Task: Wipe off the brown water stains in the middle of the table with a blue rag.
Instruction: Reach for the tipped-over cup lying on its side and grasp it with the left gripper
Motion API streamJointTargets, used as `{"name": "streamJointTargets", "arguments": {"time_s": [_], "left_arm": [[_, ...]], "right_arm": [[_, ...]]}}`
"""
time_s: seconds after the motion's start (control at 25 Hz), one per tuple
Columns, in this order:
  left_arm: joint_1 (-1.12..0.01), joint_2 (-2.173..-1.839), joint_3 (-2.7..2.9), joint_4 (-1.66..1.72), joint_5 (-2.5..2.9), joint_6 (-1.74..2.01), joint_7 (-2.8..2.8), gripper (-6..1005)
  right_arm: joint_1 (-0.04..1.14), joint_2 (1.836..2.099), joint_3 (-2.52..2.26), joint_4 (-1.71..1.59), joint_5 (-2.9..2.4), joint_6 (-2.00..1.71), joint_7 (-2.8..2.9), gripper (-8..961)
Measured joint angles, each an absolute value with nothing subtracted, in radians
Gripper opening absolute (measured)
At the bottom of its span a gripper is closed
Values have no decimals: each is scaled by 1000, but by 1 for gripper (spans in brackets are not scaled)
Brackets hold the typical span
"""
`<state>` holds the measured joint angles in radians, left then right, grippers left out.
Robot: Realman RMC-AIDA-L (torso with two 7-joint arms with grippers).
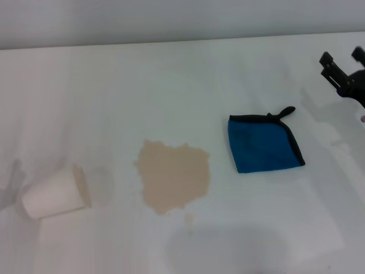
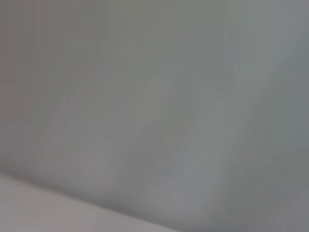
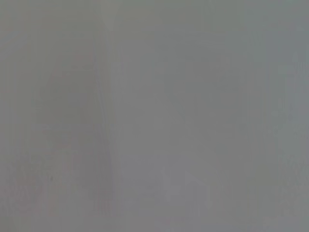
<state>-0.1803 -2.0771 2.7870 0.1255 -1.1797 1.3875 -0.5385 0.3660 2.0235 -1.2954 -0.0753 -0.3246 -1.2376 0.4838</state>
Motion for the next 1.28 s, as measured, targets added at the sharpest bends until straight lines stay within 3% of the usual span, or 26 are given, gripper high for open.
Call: {"name": "streamJointTargets", "arguments": {"time_s": [0.24, 1.28], "left_arm": [[-161, -2081, 2777, 130, -1197, 1407, -305, 888], [-150, -2081, 2776, 191, -1326, 1407, -375, 885]], "right_arm": [[358, 2028, -1288, -81, -309, -1302, 235, 840], [346, 2028, -1287, -53, -288, -1310, 252, 840]]}}
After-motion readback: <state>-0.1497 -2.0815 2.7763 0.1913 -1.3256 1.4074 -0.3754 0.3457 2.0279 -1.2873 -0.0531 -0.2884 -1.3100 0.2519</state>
